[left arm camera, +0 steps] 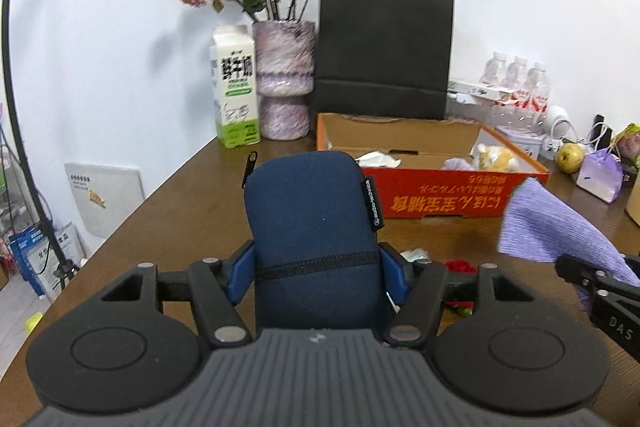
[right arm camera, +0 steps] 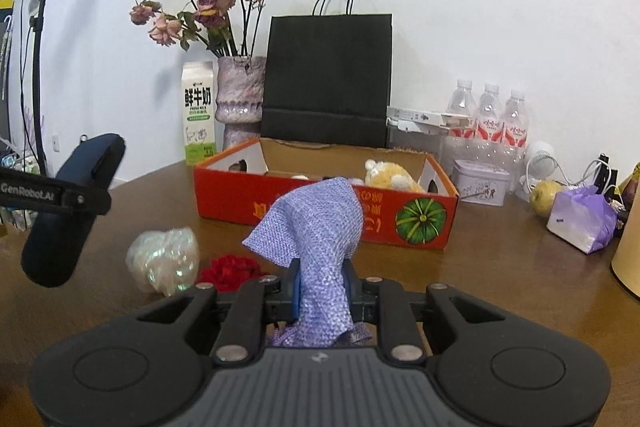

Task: Organize objects
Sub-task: 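Lift the navy pouch and lilac bag and carry both over the red box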

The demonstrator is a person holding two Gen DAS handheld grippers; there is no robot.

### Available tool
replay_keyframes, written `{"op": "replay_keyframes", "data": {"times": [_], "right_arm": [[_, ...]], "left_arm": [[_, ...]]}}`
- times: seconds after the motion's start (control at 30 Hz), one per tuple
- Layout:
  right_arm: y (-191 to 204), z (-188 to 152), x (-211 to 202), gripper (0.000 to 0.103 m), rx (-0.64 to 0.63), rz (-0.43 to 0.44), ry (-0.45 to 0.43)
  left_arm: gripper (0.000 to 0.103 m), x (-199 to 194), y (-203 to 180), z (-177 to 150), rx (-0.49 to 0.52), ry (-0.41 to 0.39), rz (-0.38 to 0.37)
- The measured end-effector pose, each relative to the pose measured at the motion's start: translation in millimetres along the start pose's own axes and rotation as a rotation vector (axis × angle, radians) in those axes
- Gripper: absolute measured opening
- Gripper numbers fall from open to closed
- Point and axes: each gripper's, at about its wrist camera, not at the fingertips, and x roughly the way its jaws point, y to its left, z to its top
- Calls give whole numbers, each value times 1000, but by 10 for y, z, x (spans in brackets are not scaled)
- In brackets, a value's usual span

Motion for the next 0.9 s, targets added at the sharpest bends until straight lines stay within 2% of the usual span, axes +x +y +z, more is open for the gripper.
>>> {"op": "replay_keyframes", "data": {"times": [0.47, 0.9], "right_arm": [[48, 410, 174, 17, -10, 9, -46], [29, 751, 533, 17, 0, -9, -88]], "left_arm": [[65, 128, -301, 302, 10, -35, -61], [65, 463, -447, 647, -35, -57, -79]]}}
